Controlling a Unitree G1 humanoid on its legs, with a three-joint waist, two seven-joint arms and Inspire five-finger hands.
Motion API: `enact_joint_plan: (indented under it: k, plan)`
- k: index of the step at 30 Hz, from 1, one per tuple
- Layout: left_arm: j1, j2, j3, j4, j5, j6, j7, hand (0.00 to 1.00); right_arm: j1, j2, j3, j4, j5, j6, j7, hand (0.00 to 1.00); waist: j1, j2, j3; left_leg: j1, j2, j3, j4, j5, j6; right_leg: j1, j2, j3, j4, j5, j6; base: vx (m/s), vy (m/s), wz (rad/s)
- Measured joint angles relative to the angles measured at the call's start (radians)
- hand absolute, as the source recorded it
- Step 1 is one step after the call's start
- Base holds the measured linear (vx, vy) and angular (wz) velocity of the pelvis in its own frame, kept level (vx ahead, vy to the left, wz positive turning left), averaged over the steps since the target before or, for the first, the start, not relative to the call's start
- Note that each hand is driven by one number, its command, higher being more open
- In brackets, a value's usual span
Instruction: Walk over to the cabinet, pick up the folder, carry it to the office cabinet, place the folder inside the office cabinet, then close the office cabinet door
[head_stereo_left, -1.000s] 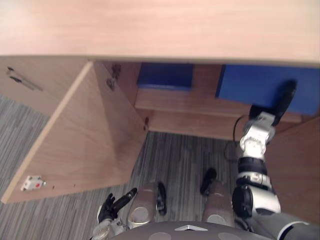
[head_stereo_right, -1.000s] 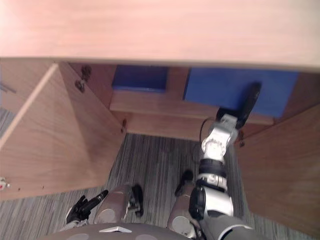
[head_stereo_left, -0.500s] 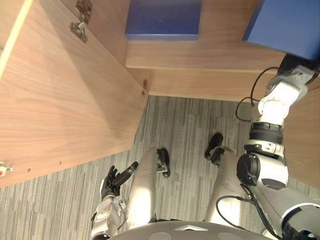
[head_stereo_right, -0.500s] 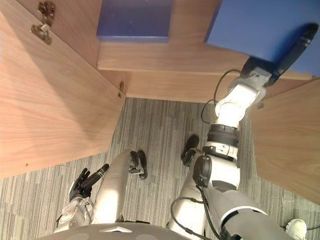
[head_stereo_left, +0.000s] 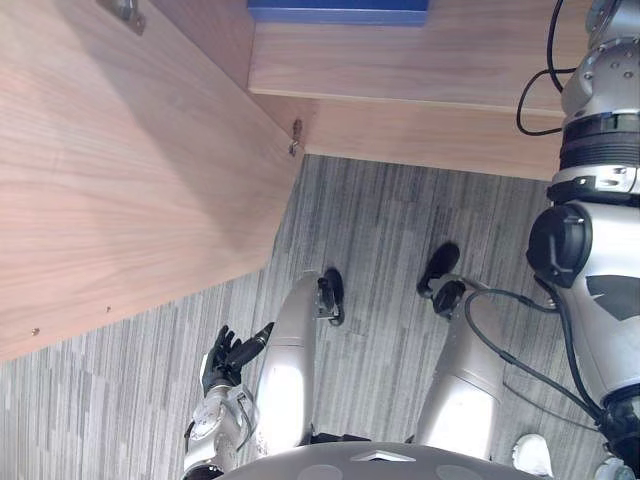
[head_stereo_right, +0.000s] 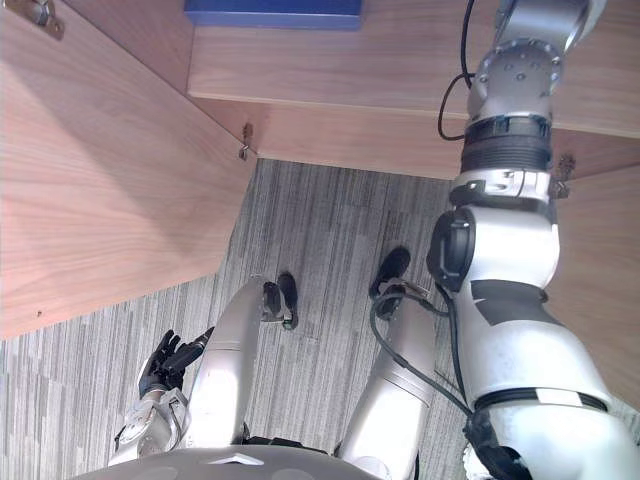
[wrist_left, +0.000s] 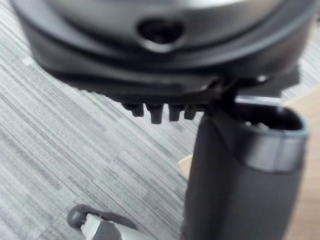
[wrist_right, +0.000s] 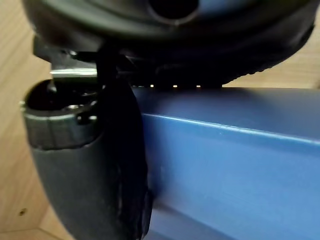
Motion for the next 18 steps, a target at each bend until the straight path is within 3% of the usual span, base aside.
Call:
enact_joint_plan:
  k: [4, 10, 18]
  plan:
    - [0.004, -0.011, 0.004, -0.008, -0.002, 0.001, 0.006, 1.0, -0.036, -0.014, 0.028, 0.047, 0.002, 0.009, -0.031, 0.0, 0.012, 0.002, 0.001, -0.033, -0.026, -0.025, -0.001, 0.014, -0.005, -0.022, -0.03, -0.013, 0.025, -0.024, 0.002, -0.06, 0.037, 0.29]
    - [0.039, -0.026, -0.019, -0.066, -0.049, 0.017, 0.025, 1.0, -0.095, -0.063, 0.034, 0.063, 0.009, -0.007, -0.042, 0.0, 0.023, 0.031, 0.026, -0.084, -0.046, -0.049, 0.009, 0.03, -0.007, -0.059, -0.054, -0.02, 0.054, -0.034, -0.001, -0.07, 0.043, 0.19]
    - [0.09, 0.005, -0.096, -0.107, -0.114, 0.021, 0.021, 1.0, -0.096, -0.124, -0.026, 0.059, 0.091, -0.09, -0.102, 0.0, 0.036, 0.053, 0.037, -0.138, -0.054, -0.068, 0.022, 0.042, -0.017, -0.108, -0.064, -0.023, 0.09, -0.049, -0.012, -0.04, 0.042, 0.09]
